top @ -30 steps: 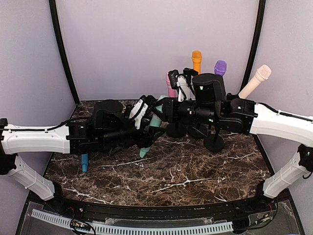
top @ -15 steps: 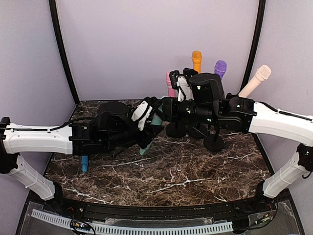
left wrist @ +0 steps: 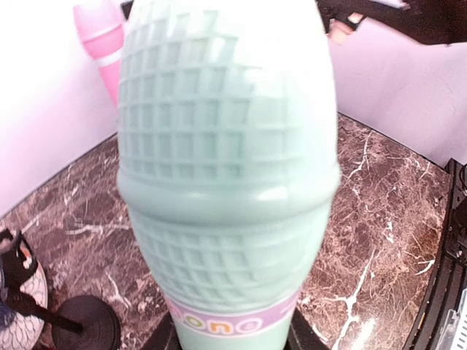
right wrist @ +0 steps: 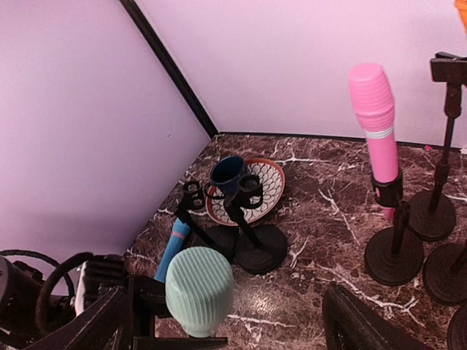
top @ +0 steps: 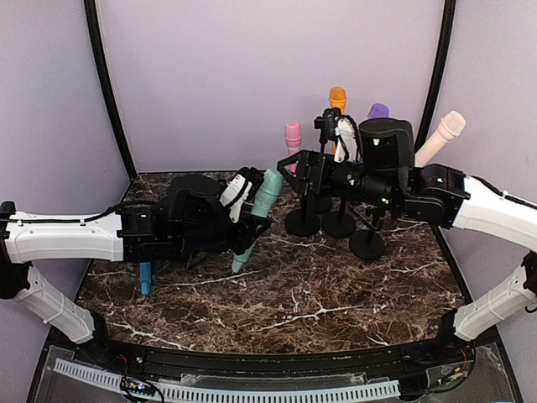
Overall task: Remove the microphone from the stand
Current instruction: Pass from the right arm to the left, then place the microphone at the corner of the board.
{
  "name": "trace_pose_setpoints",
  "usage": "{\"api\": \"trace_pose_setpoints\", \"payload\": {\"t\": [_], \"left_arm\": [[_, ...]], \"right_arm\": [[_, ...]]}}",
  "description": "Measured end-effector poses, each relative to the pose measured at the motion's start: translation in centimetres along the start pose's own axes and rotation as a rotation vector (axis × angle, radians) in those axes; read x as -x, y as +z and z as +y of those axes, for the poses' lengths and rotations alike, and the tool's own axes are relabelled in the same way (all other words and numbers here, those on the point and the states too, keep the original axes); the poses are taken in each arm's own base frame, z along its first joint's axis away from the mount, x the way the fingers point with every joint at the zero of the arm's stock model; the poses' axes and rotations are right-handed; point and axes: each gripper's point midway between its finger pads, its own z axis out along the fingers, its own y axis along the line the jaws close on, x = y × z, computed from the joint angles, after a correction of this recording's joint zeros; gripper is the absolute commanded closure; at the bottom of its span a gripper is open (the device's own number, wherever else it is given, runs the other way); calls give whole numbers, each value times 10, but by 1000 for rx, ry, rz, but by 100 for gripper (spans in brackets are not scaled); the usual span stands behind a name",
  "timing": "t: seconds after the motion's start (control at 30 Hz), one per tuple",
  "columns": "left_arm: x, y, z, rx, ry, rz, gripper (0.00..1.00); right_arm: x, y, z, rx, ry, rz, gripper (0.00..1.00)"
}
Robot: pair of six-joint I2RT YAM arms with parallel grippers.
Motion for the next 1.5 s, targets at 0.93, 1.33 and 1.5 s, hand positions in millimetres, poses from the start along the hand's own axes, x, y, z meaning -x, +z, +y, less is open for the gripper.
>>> {"api": "trace_pose_setpoints", "payload": {"t": [0.93,1.33,1.5], "left_arm": [[-212,-120,139,323,-869,331,86],[-259,-114,180,453,-1009,452,86],[-266,-113,193,491,-993,482,84]], "right_arm": [[7,-8,-52,-125,46,-35,9],[11,-15,-55,-135,56,-47,9],[13,-17,-57,-144,57,-55,9]]}}
